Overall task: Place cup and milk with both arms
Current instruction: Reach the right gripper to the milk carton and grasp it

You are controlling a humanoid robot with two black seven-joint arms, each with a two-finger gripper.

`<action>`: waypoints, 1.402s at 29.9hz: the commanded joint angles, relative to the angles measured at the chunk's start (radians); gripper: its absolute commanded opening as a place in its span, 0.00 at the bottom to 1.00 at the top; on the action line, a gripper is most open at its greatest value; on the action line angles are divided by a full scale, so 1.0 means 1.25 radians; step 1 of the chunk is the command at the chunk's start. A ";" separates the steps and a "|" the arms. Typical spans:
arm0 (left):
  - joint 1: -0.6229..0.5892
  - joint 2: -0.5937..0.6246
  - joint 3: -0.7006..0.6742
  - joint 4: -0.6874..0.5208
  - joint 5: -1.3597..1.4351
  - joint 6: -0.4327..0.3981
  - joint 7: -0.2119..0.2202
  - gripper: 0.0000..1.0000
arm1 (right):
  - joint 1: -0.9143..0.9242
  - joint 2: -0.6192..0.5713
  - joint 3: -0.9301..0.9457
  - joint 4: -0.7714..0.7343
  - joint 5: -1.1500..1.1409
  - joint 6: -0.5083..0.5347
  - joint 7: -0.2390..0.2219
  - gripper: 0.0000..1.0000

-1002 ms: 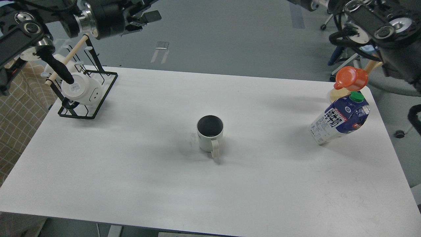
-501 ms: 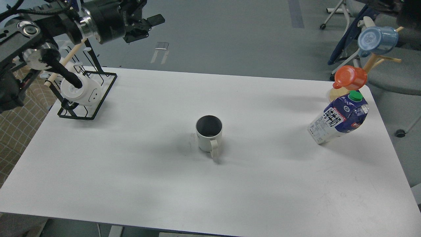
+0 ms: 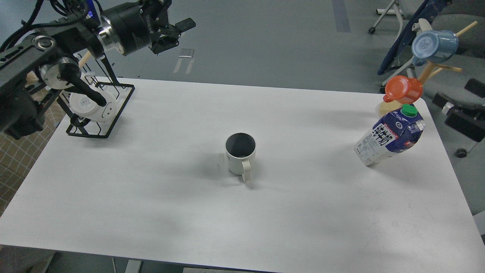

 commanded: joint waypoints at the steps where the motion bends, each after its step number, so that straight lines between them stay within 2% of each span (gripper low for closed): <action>1: 0.011 0.000 -0.004 -0.001 0.000 -0.001 0.000 0.98 | -0.060 0.021 0.002 -0.039 -0.003 -0.001 0.000 1.00; 8: 0.011 -0.004 -0.006 -0.002 0.001 -0.002 0.001 0.98 | -0.081 0.070 0.009 -0.082 -0.003 -0.001 0.000 1.00; 25: 0.012 0.001 -0.007 -0.005 0.001 -0.011 0.001 0.98 | -0.111 0.285 0.020 -0.241 -0.009 -0.001 0.000 1.00; 27: 0.014 0.003 -0.007 -0.007 0.001 -0.011 0.001 0.98 | -0.111 0.303 0.020 -0.254 -0.010 -0.001 0.000 0.97; 33: 0.019 0.007 -0.007 -0.012 0.003 -0.011 0.002 0.98 | -0.111 0.315 0.026 -0.262 -0.010 -0.001 0.000 0.89; 35: 0.027 0.008 -0.007 -0.013 0.003 -0.011 0.002 0.98 | -0.109 0.313 0.036 -0.262 -0.010 -0.001 0.000 0.83; 42: 0.028 0.007 -0.008 -0.015 0.003 -0.012 0.002 0.98 | -0.109 0.306 0.041 -0.256 -0.010 -0.001 0.000 0.83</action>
